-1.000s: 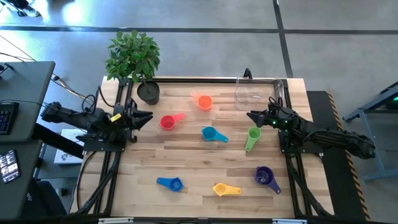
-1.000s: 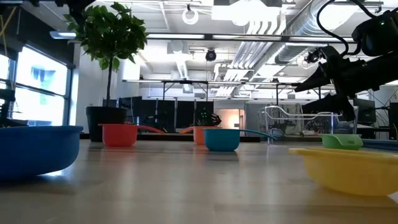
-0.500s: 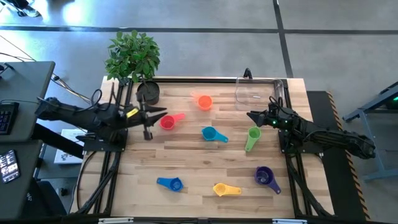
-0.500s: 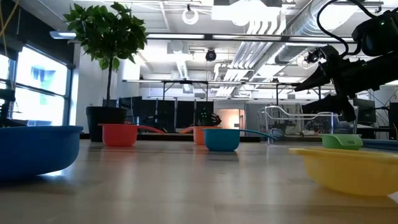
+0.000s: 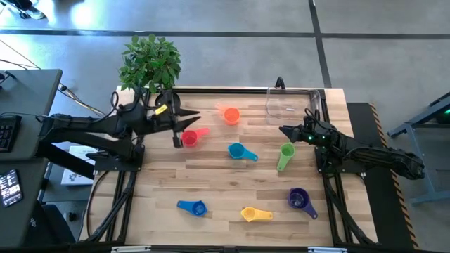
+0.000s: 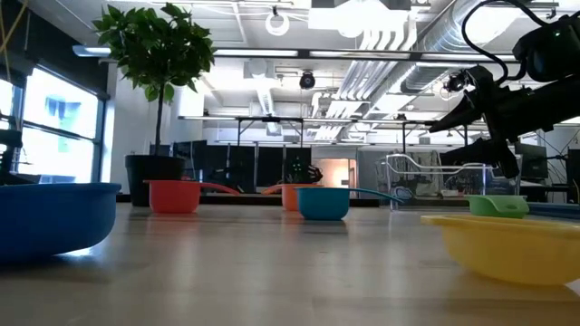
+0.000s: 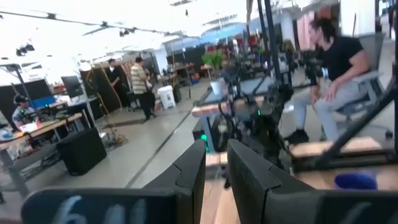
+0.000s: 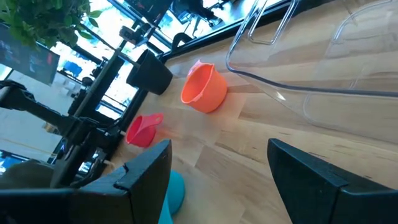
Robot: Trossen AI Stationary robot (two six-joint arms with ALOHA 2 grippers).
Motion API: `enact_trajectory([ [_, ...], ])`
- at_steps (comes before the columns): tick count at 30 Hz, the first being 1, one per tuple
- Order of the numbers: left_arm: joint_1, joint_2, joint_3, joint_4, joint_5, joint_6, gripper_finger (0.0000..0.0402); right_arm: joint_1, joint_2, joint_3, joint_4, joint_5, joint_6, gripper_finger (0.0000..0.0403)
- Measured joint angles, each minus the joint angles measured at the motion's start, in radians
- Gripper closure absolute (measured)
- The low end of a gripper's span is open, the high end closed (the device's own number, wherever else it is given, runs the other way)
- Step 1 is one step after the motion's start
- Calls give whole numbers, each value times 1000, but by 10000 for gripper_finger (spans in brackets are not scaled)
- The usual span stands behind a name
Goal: Nest measuring cups in basket
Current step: Stack the orange measuring cup on top of the purple measuring cup
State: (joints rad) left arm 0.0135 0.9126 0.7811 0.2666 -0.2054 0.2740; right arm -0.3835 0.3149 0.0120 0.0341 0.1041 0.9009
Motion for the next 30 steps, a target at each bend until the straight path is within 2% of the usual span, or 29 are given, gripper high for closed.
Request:
enact_trajectory([
  [5, 11, 15, 2, 104, 8, 75, 341, 0, 0, 0, 0, -1, 0, 146],
  [12, 52, 18, 3, 120, 66, 139, 335, 0, 0, 0, 1, -2, 42, 146],
  [16, 89, 38, 50, 35, 70, 140, 312, 0, 0, 0, 11, -2, 42, 146],
  [22, 132, 123, 185, -141, 96, 113, 266, 0, 0, 0, 40, 1, 39, 146],
  [27, 148, 215, 262, -196, 101, 111, 261, 0, 0, 0, 48, 19, 41, 146],
  [30, 163, 274, 291, -245, 144, 154, 265, 0, 0, 0, 65, 48, 42, 146],
])
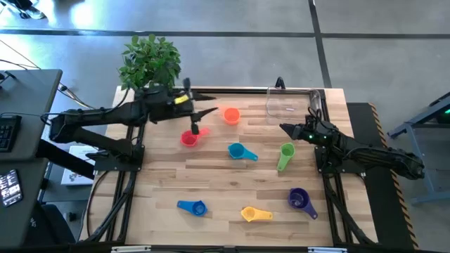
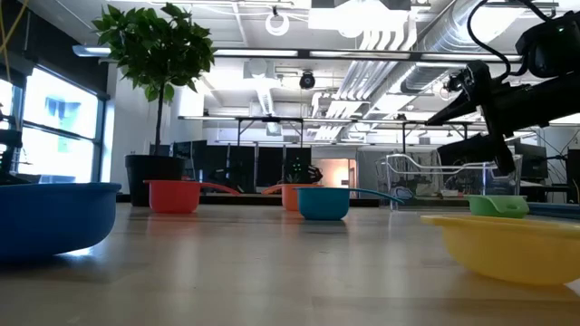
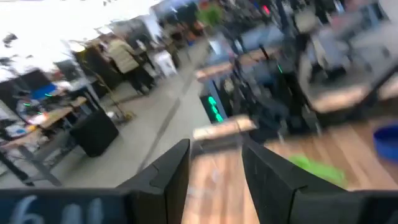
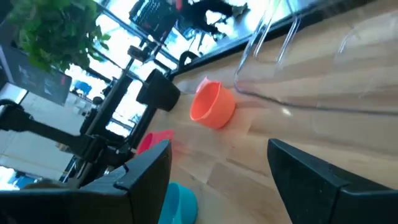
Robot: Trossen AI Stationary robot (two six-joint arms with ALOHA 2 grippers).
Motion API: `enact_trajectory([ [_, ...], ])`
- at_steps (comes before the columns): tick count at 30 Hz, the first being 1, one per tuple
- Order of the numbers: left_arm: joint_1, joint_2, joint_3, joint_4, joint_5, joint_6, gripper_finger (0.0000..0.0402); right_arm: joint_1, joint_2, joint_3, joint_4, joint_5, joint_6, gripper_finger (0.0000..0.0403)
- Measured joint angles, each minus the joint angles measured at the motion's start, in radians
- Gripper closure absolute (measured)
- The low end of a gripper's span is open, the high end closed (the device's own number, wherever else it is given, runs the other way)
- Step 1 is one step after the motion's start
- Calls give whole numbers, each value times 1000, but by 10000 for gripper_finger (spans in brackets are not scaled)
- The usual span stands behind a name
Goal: Nest measuring cups in basket
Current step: Stack the orange measuring cup on top of the purple measuring cup
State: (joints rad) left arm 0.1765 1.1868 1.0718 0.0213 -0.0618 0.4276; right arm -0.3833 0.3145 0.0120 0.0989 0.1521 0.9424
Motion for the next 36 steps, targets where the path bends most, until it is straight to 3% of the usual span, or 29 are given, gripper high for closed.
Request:
enact_trajectory([
  [11, 73, 238, 57, -42, 94, 21, 268, 0, 0, 0, 281, 24, -55, 146],
  [17, 118, 363, 167, -152, 156, -29, 268, 0, 0, 17, 427, 85, -164, 146],
  [26, 172, 511, 235, -194, 157, -32, 268, -1, 43, 256, 198, 107, -459, 146],
  [31, 179, 555, 236, -205, 157, -33, 268, -11, 109, 408, -34, 111, -498, 146],
  [36, 179, 602, 236, -232, 157, -33, 268, -22, 194, 492, -124, 110, -499, 146],
])
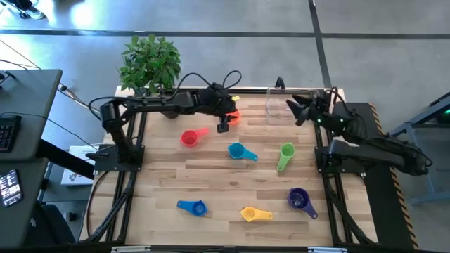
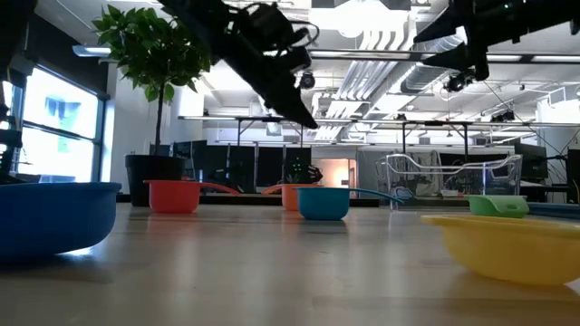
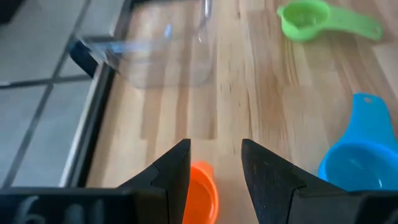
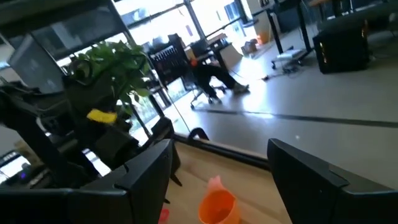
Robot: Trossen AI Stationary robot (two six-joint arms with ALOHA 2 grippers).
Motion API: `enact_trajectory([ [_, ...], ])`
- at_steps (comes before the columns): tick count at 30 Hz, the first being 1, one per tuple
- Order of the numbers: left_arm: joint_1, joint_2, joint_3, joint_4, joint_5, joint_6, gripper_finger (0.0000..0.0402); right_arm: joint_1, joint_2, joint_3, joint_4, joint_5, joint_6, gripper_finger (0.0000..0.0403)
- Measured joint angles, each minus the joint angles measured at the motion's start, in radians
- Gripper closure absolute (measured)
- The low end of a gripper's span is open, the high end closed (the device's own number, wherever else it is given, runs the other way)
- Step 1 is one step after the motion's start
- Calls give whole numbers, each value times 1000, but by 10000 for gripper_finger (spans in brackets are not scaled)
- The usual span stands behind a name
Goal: Nest measuring cups in basket
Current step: Stack the orange measuring cup on top of the purple measuring cup
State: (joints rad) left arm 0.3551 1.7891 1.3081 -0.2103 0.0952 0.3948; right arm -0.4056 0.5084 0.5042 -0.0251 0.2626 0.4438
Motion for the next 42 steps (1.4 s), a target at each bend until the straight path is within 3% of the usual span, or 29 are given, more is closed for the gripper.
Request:
enact_trajectory([
  [15, -10, 107, -1, -17, -32, -62, 268, 0, 158, 19, -2, -31, 3, 146],
  [23, -10, 163, -2, -20, -44, -72, 268, 0, 165, 19, -1, -35, 3, 146],
  [32, -10, 207, -2, -19, -144, -79, 268, 0, 165, 19, -1, -49, 2, 146],
  [42, -8, 220, -2, -31, -145, -79, 271, 0, 165, 19, -1, -61, 1, 146],
])
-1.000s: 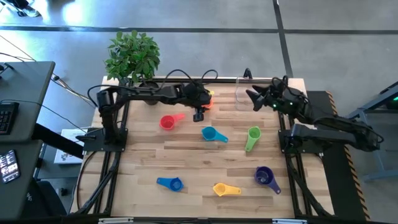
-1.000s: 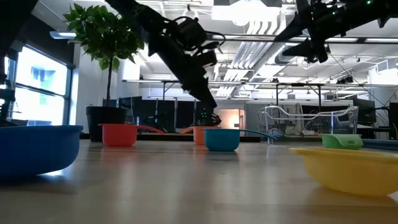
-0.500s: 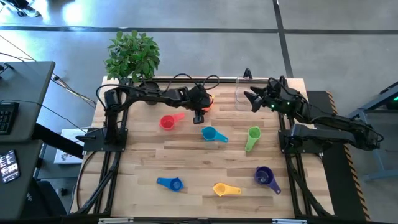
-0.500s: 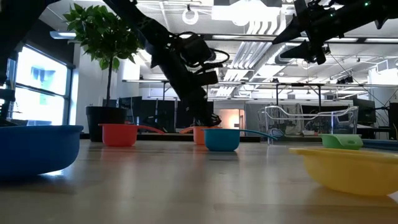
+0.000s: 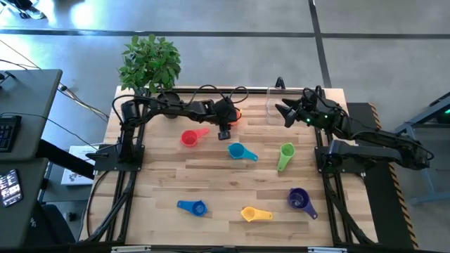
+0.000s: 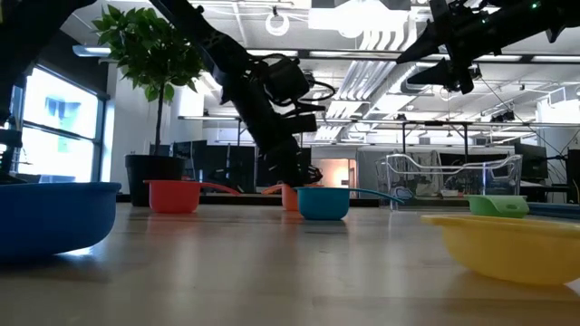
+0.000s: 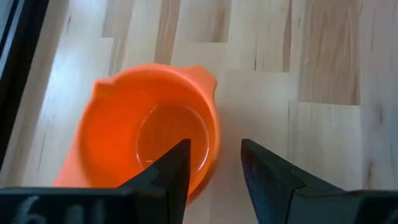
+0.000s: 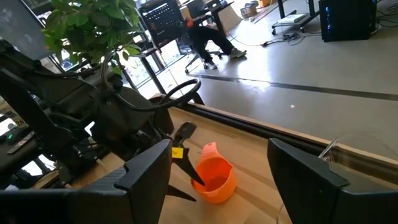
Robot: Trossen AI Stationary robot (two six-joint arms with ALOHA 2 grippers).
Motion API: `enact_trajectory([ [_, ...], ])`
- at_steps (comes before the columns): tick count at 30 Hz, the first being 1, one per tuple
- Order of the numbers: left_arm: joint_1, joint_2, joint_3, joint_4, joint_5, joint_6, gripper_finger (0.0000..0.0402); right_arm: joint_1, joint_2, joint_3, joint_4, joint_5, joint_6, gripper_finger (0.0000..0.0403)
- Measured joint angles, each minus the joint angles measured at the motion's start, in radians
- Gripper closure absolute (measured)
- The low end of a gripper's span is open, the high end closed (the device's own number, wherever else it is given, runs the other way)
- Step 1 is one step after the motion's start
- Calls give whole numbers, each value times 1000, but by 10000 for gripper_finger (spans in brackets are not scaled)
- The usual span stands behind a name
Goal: Nest measuring cups in basket
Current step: Stack the orange measuring cup on top of the purple measuring cup
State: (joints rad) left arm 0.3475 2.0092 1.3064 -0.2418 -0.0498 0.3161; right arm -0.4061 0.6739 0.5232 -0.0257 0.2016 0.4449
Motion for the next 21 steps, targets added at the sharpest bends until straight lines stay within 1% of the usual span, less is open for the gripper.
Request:
enact_trajectory([
  [3, 1, 8, 1, -7, 0, 0, 284, 0, 0, 0, 0, 0, 0, 146],
  [5, 1, 9, 0, -11, -2, 0, 299, 0, 0, 0, 0, 0, 0, 146],
  [13, -2, 8, 0, -8, -3, 2, 388, 0, 0, 0, 0, 0, 2, 146],
  [16, -6, 8, 0, -8, -3, 5, 392, 0, 0, 0, 0, 0, 2, 146],
  [21, -29, 0, 0, -22, -4, 53, 395, 0, 0, 0, 0, -11, 3, 146],
])
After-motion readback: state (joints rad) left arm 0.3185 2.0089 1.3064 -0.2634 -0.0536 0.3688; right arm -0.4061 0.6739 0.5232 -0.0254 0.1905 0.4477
